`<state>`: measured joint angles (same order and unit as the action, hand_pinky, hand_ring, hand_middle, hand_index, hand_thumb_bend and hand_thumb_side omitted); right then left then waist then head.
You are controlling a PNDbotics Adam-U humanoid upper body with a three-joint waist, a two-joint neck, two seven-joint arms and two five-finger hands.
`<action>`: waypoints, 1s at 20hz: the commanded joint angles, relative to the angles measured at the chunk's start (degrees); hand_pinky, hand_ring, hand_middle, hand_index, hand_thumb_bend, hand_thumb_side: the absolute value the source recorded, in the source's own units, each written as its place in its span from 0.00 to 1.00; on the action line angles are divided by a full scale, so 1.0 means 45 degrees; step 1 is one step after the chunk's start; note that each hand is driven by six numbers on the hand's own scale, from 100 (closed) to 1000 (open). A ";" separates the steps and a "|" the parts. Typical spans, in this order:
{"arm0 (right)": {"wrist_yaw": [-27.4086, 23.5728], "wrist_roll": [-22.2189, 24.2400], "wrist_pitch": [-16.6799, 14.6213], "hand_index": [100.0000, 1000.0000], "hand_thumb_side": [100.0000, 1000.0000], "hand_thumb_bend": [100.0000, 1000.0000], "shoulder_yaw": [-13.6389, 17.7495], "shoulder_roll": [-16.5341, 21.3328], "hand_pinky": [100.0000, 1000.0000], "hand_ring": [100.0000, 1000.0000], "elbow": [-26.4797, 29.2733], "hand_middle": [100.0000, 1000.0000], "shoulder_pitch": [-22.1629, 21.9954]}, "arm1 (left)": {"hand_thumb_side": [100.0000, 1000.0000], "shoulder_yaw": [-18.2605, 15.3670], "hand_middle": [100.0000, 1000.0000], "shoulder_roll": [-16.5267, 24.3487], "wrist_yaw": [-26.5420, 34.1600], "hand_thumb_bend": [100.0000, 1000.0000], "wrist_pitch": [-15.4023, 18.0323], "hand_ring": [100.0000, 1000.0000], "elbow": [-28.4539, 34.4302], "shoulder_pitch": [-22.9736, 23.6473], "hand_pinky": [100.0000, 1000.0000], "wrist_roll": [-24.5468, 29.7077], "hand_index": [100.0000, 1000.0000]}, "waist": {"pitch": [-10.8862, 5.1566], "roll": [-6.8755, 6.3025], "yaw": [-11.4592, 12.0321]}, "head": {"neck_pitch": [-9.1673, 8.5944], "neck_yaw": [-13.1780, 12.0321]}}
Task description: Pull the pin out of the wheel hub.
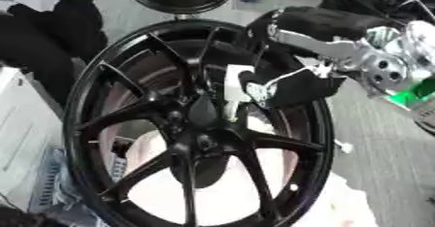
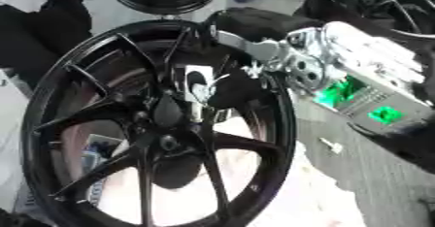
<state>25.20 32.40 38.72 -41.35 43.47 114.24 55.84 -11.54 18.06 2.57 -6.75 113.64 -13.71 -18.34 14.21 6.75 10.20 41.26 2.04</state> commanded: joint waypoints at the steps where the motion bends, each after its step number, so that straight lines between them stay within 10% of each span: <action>1: 0.0149 0.1158 0.1176 0.86 0.39 0.00 0.0126 0.0141 0.94 0.89 0.0079 0.74 0.0055 | 0.29 -0.0076 0.48 0.0229 0.0048 0.08 0.0014 0.47 0.0212 -0.0175 0.59 0.0057 0.66 | -0.0125 -0.0101 0.0021 | -0.0091 0.0037; 20: 0.0263 0.0938 0.1234 0.85 0.41 0.00 0.0237 0.0072 0.93 0.89 0.0079 0.74 -0.0267 | 0.30 -0.0068 0.48 0.0148 0.0046 0.08 0.0044 0.47 0.0212 -0.0331 0.59 0.0081 0.66 | 0.0407 -0.0004 0.0292 | -0.0503 0.0108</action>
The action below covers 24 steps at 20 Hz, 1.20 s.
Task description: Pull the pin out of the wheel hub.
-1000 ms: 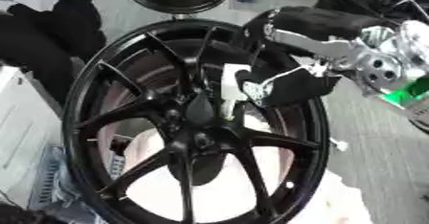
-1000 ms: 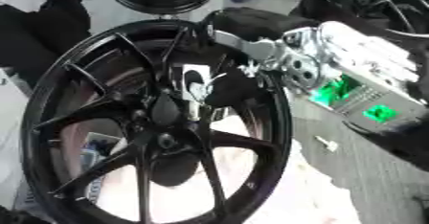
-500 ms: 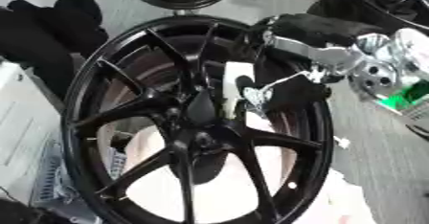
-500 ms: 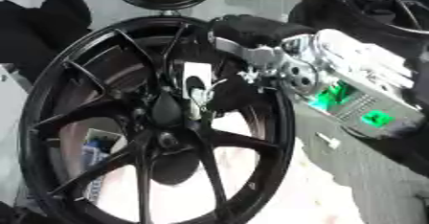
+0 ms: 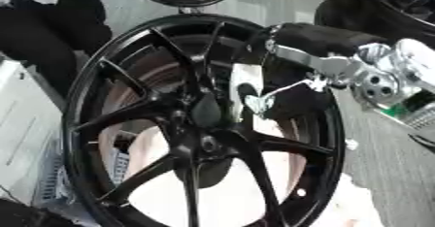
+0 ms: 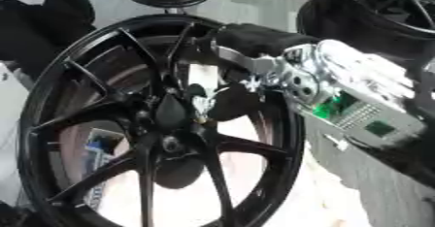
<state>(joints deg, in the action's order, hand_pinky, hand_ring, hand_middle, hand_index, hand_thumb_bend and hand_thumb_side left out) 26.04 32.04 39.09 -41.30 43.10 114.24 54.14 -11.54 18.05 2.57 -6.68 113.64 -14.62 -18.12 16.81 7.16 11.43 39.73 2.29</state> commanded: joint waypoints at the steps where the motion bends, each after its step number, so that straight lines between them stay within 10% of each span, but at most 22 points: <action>1: 0.0069 0.0992 0.1169 0.85 0.41 0.00 0.0230 0.0150 0.93 0.89 0.0079 0.74 0.0098 | 0.30 -0.0066 0.48 0.0146 0.0047 0.08 0.0026 0.47 0.0212 -0.0131 0.59 0.0034 0.66 | -0.0151 -0.0090 0.0031 | -0.0177 0.0056; 24: -0.0140 0.0656 0.1256 0.86 0.46 0.00 0.0403 0.0530 0.92 0.89 0.0079 0.73 -0.0628 | 0.31 -0.0044 0.48 0.0098 0.0050 0.06 0.0058 0.47 0.0212 -0.0218 0.59 0.0102 0.66 | 0.0157 -0.0098 0.0150 | -0.0497 0.0228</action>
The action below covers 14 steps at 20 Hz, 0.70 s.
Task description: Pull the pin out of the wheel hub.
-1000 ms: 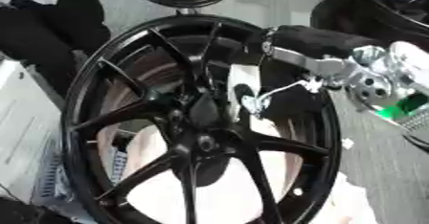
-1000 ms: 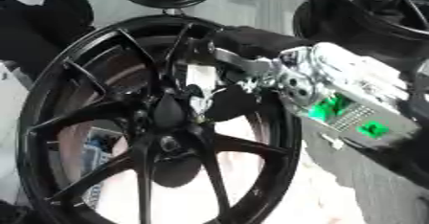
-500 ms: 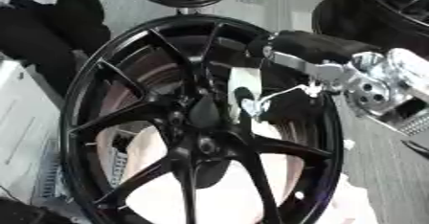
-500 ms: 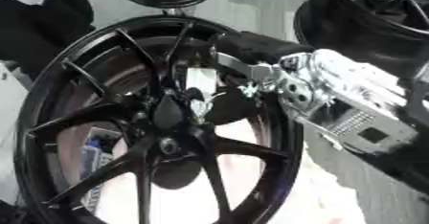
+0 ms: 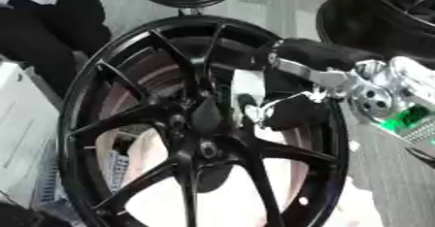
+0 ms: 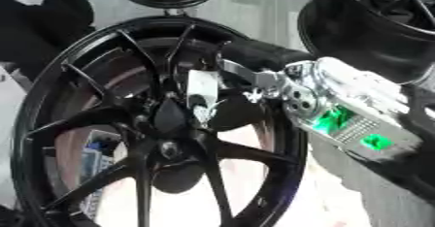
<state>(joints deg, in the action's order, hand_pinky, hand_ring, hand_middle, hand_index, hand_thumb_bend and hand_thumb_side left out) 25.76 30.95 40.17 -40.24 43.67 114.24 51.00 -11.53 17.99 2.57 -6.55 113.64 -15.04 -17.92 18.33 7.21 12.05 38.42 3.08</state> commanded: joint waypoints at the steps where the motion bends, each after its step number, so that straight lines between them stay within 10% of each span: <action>1: -0.0100 0.0882 0.1030 0.86 0.47 0.00 0.0168 0.0406 0.92 0.89 0.0079 0.73 0.0043 | 0.31 -0.0045 0.48 0.0110 0.0048 0.06 0.0033 0.47 0.0212 -0.0131 0.59 0.0061 0.66 | -0.0168 -0.0110 0.0015 | -0.0219 0.0058; 14: -0.0685 0.0245 0.1191 0.77 0.31 0.00 0.0300 0.0312 0.88 0.83 0.0079 0.55 0.0082 | 0.31 -0.0041 0.48 0.0094 0.0068 0.06 0.0053 0.47 0.0212 -0.0196 0.59 0.0083 0.66 | -0.0106 -0.0128 0.0044 | -0.0254 0.0138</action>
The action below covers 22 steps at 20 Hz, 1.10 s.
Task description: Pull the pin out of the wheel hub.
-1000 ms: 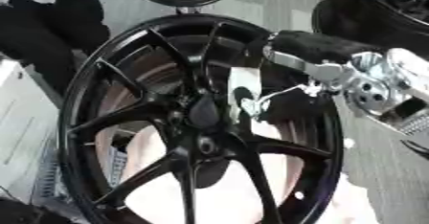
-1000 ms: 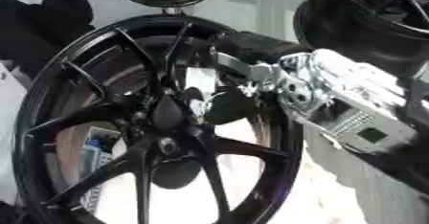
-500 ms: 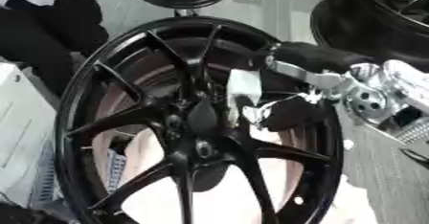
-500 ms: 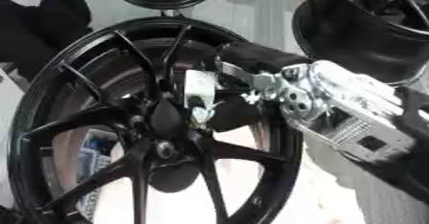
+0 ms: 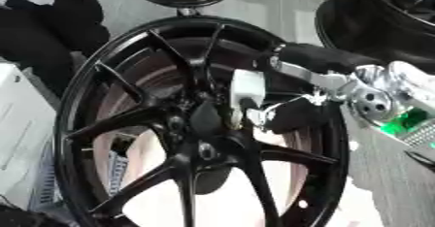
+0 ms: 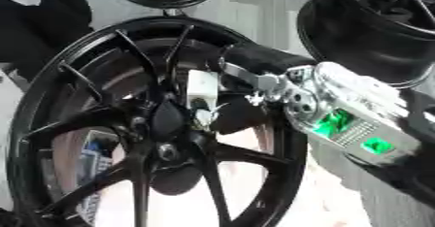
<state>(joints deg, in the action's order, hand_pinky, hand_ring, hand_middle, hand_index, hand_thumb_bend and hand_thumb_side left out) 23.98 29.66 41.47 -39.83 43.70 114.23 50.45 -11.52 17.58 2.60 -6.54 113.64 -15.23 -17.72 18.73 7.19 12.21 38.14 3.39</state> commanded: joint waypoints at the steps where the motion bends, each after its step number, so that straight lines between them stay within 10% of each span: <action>1: -0.0401 0.0307 0.0931 0.76 0.26 0.00 0.0226 0.0293 0.88 0.82 0.0080 0.53 0.0230 | 0.31 -0.0042 0.48 0.0188 0.0063 0.06 0.0050 0.47 0.0212 -0.0156 0.59 0.0038 0.66 | -0.0199 -0.0127 0.0008 | -0.0201 0.0070; 22: -0.1803 -0.2499 0.1731 0.41 0.03 0.00 0.0136 0.0289 0.81 0.54 0.0080 0.21 0.0598 | 0.31 -0.0068 0.48 0.0186 0.0058 0.05 0.0012 0.47 0.0212 -0.0178 0.59 0.0024 0.66 | -0.0324 -0.0086 0.0003 | -0.0307 0.0149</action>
<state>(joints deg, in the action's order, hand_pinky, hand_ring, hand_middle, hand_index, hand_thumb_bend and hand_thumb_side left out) 16.26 18.74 48.62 -40.23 43.65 114.23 51.99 -11.52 17.57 2.77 -6.48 113.64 -15.50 -17.63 18.57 7.30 12.25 37.56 3.80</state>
